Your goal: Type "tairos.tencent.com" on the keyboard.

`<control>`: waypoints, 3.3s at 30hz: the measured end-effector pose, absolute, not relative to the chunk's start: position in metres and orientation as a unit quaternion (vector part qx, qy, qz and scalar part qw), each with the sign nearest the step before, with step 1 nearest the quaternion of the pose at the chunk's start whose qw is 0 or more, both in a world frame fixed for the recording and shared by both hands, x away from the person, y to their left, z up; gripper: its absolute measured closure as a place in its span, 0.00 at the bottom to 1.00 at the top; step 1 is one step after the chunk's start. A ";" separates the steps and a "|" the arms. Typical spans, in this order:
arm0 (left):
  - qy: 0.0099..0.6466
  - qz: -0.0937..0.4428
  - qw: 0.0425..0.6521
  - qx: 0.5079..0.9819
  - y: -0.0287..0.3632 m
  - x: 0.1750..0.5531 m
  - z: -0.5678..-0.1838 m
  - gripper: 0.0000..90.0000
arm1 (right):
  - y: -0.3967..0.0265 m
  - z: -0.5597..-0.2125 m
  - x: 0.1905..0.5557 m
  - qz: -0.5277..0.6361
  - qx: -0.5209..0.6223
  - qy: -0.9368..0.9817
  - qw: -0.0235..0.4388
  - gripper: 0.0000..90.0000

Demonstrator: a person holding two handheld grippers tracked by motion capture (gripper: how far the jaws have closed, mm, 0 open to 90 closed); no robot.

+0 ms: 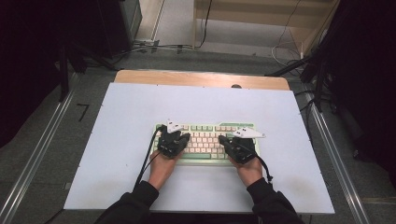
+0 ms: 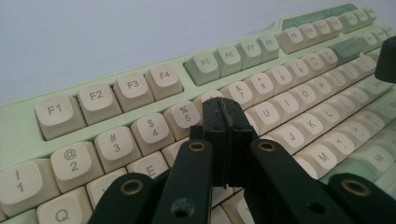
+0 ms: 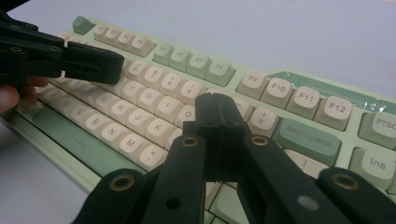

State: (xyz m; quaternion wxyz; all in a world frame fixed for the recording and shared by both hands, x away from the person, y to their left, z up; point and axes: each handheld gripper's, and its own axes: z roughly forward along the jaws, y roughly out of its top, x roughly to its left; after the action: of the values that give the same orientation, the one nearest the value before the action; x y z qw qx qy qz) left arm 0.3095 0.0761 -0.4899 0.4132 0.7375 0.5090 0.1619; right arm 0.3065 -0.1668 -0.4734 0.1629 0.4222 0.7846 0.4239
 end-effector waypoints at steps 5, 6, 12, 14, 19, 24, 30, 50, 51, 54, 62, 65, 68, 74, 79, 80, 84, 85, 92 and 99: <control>0.506 0.155 0.407 0.745 0.076 0.311 -0.491 1.00 | -0.167 -0.473 0.306 0.424 0.422 0.785 0.164 0.97; 0.507 0.155 0.408 0.744 0.076 0.311 -0.491 1.00 | -0.167 -0.473 0.306 0.424 0.422 0.784 0.163 0.97; 0.505 0.159 0.421 0.737 0.077 0.308 -0.487 1.00 | -0.167 -0.473 0.306 0.425 0.422 0.784 0.164 0.97; 0.506 0.159 0.420 0.736 0.078 0.307 -0.486 1.00 | -0.167 -0.473 0.306 0.425 0.422 0.784 0.164 0.97; 0.505 0.162 0.426 0.733 0.083 0.304 -0.482 1.00 | -0.167 -0.473 0.306 0.426 0.422 0.783 0.165 0.97; 0.510 0.164 0.428 0.728 0.091 0.301 -0.481 1.00 | -0.166 -0.473 0.306 0.425 0.422 0.784 0.165 0.97; 0.519 0.162 0.428 0.722 0.103 0.299 -0.481 1.00 | -0.165 -0.473 0.306 0.424 0.420 0.785 0.166 0.97; 0.528 0.168 0.417 0.720 0.130 0.286 -0.478 1.00 | -0.165 -0.474 0.307 0.424 0.421 0.785 0.166 0.97; 0.528 0.167 0.418 0.720 0.131 0.286 -0.478 1.00 | -0.165 -0.474 0.307 0.424 0.421 0.785 0.166 0.97; 0.531 0.168 0.416 0.719 0.136 0.283 -0.478 1.00 | -0.166 -0.473 0.307 0.424 0.422 0.784 0.166 0.97; 0.533 0.163 0.405 0.725 0.143 0.282 -0.482 1.00 | -0.165 -0.473 0.306 0.424 0.421 0.784 0.167 0.97; 0.533 0.163 0.400 0.727 0.142 0.282 -0.484 1.00 | -0.165 -0.473 0.306 0.424 0.420 0.785 0.167 0.97; 0.536 0.164 0.399 0.726 0.142 0.283 -0.485 1.00 | -0.165 -0.473 0.306 0.424 0.420 0.785 0.167 0.97; 0.535 0.163 0.397 0.728 0.141 0.284 -0.487 1.00 | -0.165 -0.473 0.306 0.424 0.419 0.785 0.167 0.97; 0.528 0.167 0.390 0.736 0.138 0.284 -0.490 1.00 | -0.165 -0.473 0.306 0.423 0.419 0.785 0.168 0.97; 0.528 0.169 0.391 0.735 0.137 0.284 -0.491 1.00 | -0.165 -0.473 0.306 0.423 0.419 0.786 0.167 0.97; 0.529 0.173 0.404 0.726 0.138 0.282 -0.487 1.00 | -0.164 -0.473 0.305 0.423 0.419 0.786 0.167 0.97; 0.530 0.175 0.410 0.722 0.138 0.281 -0.485 1.00 | -0.164 -0.473 0.306 0.424 0.419 0.786 0.167 0.97; 0.529 0.177 0.418 0.717 0.136 0.280 -0.483 1.00 | -0.162 -0.474 0.306 0.423 0.417 0.787 0.167 0.97; 0.526 0.176 0.419 0.718 0.133 0.280 -0.483 1.00 | -0.152 -0.475 0.311 0.423 0.413 0.790 0.163 0.97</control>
State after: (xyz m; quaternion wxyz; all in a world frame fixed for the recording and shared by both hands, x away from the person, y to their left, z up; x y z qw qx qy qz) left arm 0.2801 0.1333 -0.4830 0.4191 0.7185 0.5264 0.1760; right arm 0.3107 -0.1515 -0.4748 0.1634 0.4135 0.7895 0.4231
